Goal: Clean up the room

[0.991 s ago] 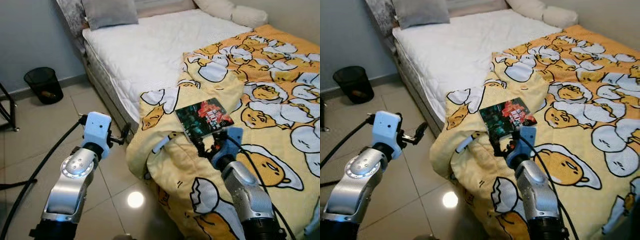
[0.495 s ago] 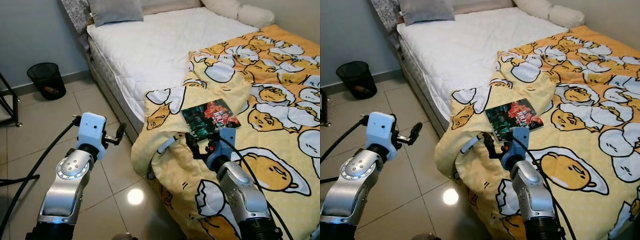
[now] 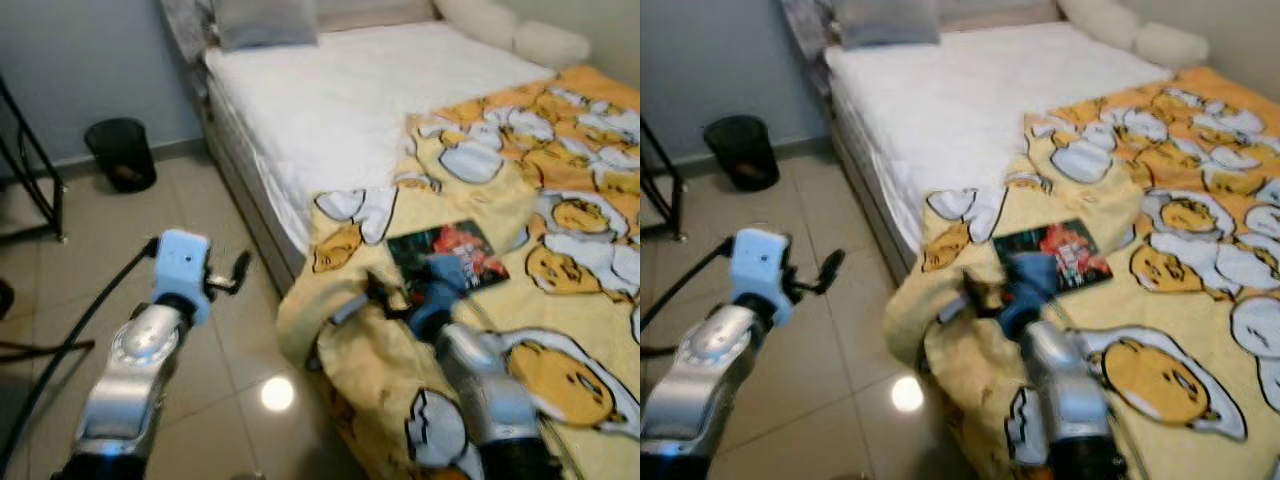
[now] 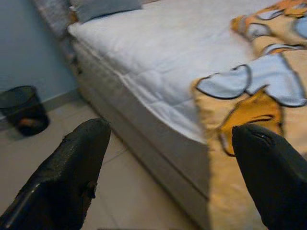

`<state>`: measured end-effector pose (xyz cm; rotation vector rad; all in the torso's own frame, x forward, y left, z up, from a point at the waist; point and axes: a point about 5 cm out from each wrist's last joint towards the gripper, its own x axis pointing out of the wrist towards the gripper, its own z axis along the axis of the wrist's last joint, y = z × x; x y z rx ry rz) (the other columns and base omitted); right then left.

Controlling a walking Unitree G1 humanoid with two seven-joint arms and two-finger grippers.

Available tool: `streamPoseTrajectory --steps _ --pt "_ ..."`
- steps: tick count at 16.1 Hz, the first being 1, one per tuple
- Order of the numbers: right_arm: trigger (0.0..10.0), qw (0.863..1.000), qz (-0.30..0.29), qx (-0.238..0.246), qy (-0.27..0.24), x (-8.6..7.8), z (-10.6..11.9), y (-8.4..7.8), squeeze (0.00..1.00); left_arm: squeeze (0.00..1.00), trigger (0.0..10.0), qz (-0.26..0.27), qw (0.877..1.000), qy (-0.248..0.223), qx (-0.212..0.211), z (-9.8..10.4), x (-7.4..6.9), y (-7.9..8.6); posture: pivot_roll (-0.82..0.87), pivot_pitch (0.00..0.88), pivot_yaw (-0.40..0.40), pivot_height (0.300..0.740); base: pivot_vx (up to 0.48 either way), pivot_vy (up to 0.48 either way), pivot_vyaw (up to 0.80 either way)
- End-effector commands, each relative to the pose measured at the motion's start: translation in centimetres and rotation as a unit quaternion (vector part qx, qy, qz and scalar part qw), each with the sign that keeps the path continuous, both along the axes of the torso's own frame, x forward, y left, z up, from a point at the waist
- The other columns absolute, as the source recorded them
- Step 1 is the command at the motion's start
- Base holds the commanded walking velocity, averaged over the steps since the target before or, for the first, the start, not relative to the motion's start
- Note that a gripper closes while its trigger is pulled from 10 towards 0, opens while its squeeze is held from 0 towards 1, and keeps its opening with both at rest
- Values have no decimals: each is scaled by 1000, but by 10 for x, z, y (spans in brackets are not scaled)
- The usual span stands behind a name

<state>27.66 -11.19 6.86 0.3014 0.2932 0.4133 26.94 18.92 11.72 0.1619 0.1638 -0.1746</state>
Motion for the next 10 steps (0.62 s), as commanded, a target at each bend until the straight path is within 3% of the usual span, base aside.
streamPoseTrajectory --steps 1,4,7,8,9,10 --pt "10000 1000 -13 -4 12 -2 -3 -14 0 671 10000 -22 1000 -9 -11 4 1 -10 -14 0 -12 740 0 0 0" --pt "10000 1000 -8 1 24 -4 -6 -14 0 659 10000 -37 999 -5 -5 2 -3 -12 1 0 -21 740 0 0 0" --pt "10000 998 -45 10 35 3 -6 -21 0 659 10000 -45 999 0 -1 1 -4 -12 4 0 -20 740 0 0 0" --pt "10000 998 -52 14 35 5 -6 -22 565 659 10000 -49 999 3 1 1 -5 -12 7 0 -23 740 0 0 0" --pt "10000 998 -56 16 34 6 -5 -23 1000 655 10000 -54 999 4 3 1 -5 -12 7 0 -22 740 0 0 0" --pt "10000 998 -56 15 33 8 -4 -23 1000 659 10000 -59 998 6 5 2 -5 -12 6 0 -21 740 0 0 0"
